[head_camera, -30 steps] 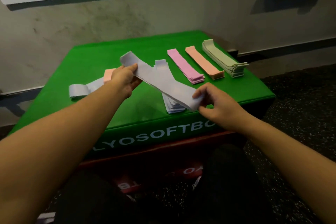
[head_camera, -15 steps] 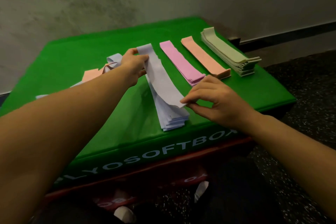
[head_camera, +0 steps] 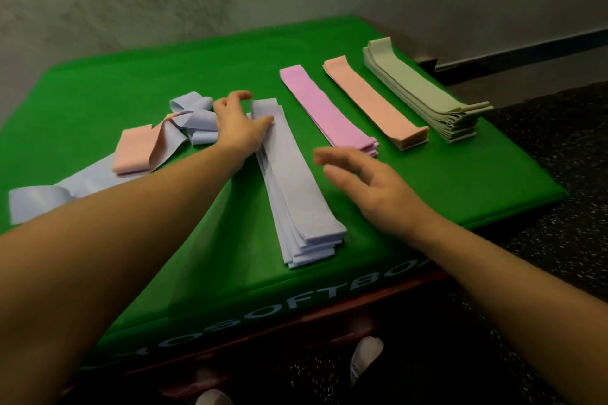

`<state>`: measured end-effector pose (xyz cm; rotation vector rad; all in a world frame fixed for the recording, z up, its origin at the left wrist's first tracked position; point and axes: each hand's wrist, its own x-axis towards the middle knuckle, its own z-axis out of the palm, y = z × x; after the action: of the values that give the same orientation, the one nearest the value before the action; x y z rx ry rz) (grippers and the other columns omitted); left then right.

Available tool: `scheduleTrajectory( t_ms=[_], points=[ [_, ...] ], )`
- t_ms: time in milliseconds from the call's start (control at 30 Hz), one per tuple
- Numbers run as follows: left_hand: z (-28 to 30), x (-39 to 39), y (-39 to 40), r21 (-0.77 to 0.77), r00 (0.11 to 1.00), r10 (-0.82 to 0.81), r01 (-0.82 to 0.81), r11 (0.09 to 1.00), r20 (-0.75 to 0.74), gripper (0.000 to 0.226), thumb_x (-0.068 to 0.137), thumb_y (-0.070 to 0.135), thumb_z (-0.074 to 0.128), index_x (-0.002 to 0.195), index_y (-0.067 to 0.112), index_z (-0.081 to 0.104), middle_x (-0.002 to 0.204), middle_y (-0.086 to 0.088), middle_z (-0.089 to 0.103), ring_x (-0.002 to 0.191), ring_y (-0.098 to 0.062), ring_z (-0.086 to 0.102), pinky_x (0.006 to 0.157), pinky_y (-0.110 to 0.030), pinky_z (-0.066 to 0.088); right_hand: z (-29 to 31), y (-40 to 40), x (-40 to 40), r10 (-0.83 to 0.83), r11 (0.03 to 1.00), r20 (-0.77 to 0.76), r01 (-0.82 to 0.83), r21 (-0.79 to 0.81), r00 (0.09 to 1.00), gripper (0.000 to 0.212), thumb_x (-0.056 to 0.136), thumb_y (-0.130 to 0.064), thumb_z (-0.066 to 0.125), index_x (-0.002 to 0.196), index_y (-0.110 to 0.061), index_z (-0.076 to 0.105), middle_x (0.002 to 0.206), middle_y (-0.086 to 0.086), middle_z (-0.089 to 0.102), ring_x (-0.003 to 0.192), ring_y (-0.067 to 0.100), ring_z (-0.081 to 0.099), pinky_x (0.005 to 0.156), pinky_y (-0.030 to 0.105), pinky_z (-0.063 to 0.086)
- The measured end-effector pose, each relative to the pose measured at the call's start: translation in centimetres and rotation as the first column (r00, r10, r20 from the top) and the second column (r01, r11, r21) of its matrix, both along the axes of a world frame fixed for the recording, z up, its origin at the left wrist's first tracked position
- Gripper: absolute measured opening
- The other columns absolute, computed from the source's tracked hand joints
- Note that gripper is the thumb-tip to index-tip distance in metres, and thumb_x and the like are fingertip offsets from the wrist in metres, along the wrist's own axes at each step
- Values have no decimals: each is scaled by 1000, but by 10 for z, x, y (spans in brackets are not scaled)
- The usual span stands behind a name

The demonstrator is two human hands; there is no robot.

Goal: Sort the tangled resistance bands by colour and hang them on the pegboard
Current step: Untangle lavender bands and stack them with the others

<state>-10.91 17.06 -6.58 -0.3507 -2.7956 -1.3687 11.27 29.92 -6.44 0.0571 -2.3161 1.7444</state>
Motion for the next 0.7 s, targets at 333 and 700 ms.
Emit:
scheduleTrajectory(
  t_ms=[333, 700],
  points=[
    [-9, 69, -5, 385, 980, 6, -83, 919, 197, 41, 102, 10, 41, 142, 17, 37, 90, 17, 37, 69, 8, 35, 54, -7, 29, 1, -35, -56, -65, 965, 306, 138, -223, 950, 51, 104, -16, 45, 153, -19, 32, 157, 4, 36, 141, 16, 38, 119, 38, 28],
    [-3, 70, -7, 518, 971, 5, -132, 845, 239, 37, 100, 11, 40, 136, 19, 42, 90, 12, 45, 76, -3, 43, 66, -23, 36, 2, -42, -71, -151, 955, 255, 207, -210, 955, 52, 105, -22, 45, 154, -20, 29, 157, -2, 32, 143, 11, 31, 110, 22, 30]
  ],
)
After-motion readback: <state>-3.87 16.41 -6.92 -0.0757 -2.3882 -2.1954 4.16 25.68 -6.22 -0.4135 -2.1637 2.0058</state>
